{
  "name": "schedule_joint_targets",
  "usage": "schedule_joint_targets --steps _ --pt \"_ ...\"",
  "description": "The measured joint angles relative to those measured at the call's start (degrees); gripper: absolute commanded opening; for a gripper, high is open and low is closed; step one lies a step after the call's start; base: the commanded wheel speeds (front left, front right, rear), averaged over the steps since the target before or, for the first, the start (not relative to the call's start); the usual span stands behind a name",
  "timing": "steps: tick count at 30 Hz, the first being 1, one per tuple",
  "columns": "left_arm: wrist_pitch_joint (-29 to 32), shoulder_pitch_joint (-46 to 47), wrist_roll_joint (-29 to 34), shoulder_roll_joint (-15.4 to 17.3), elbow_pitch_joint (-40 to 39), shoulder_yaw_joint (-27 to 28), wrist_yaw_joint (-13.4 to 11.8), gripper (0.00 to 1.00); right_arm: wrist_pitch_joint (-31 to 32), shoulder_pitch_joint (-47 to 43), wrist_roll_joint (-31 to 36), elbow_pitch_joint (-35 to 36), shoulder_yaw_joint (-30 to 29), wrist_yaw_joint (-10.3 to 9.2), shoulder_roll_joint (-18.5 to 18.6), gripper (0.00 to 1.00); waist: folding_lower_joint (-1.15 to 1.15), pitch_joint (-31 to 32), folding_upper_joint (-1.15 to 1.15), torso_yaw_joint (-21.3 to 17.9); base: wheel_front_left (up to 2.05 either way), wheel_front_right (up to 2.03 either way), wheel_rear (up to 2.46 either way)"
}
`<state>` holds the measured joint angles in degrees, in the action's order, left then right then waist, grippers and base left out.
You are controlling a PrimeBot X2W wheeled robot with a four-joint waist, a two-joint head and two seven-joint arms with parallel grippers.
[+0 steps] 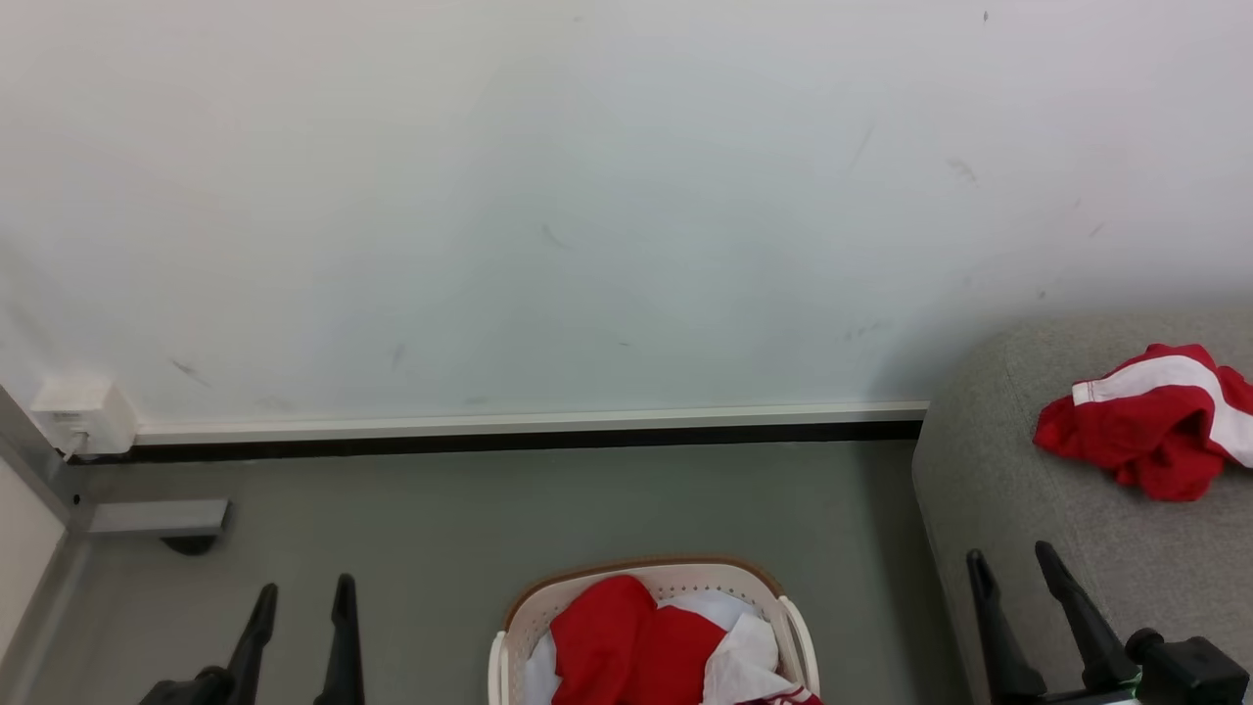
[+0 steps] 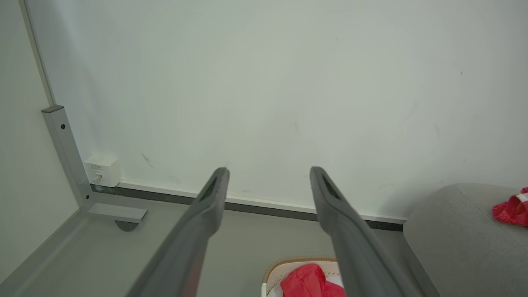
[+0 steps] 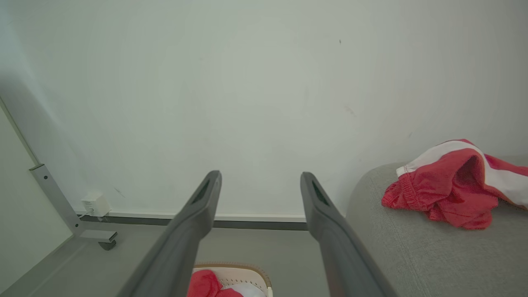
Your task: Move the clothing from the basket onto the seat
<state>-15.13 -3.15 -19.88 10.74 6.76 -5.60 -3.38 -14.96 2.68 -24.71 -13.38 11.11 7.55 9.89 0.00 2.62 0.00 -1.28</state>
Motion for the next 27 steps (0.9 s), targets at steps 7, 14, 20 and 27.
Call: schedule_joint_targets --steps 7,14,20,27 --pt "0.0 -0.56 3.89 -3.26 1.33 4.79 4.32 1.0 -0.07 -0.58 0.62 0.45 0.26 0.0 -1.38 1.0 0.0 -0.28 0.0 0.2 0.0 0.0 0.0" --pt "0.0 0.0 6.41 -5.46 2.02 7.49 6.49 1.0 -0.08 -0.38 1.1 0.74 0.16 0.0 -1.86 1.0 0.0 -0.61 0.0 -0.48 0.0 0.0 0.0" --pt "0.0 0.19 7.84 -6.5 2.3 9.15 7.79 1.0 -0.08 0.5 1.54 0.59 0.26 0.0 -2.16 1.0 0.0 -0.98 0.0 -1.67 0.0 0.0 0.0" --pt "0.0 3.03 9.31 -7.03 2.78 8.5 9.34 1.0 -0.08 3.38 2.05 0.87 -0.55 0.0 -2.52 1.0 0.01 -3.33 0.0 -2.81 0.0 0.0 0.0"
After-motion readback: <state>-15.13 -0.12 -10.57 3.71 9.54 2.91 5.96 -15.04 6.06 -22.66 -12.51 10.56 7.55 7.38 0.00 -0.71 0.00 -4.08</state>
